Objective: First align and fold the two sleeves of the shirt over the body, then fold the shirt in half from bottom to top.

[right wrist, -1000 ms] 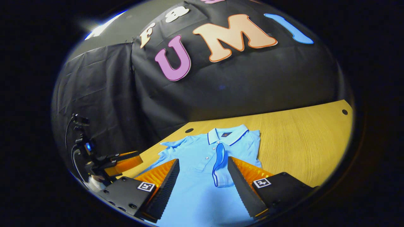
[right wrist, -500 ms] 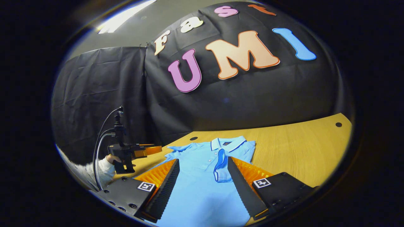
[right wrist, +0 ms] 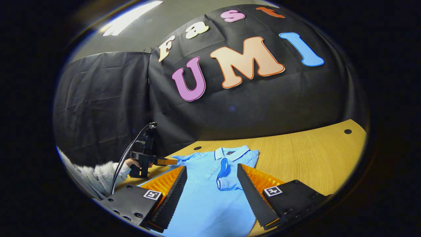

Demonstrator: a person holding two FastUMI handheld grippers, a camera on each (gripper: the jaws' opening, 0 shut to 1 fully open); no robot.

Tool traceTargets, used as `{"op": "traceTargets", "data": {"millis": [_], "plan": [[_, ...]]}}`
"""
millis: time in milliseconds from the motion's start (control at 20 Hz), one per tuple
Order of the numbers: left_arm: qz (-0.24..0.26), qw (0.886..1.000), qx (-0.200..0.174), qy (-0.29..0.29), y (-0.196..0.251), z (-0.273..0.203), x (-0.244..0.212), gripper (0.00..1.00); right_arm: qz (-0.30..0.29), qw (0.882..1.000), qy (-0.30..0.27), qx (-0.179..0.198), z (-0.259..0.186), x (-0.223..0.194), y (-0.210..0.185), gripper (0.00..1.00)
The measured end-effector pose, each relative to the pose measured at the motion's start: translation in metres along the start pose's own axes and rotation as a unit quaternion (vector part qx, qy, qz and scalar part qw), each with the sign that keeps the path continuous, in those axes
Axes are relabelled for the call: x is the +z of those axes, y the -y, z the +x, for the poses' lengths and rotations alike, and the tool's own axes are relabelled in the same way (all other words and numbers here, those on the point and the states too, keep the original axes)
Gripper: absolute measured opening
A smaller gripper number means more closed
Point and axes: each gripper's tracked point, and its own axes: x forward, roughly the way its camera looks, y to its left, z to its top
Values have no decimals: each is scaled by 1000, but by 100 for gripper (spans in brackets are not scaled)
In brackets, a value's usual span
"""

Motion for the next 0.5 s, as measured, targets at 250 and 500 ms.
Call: {"op": "traceTargets", "data": {"millis": [250, 500], "plan": [[11, 999, 3, -30, -3, 7, -11, 94, 24, 1000, -11, -2, 0, -3, 5, 97], [21, 999, -18, -35, 10, 9, -8, 71, 34, 999, -12, -3, -1, -3, 7, 97]]}}
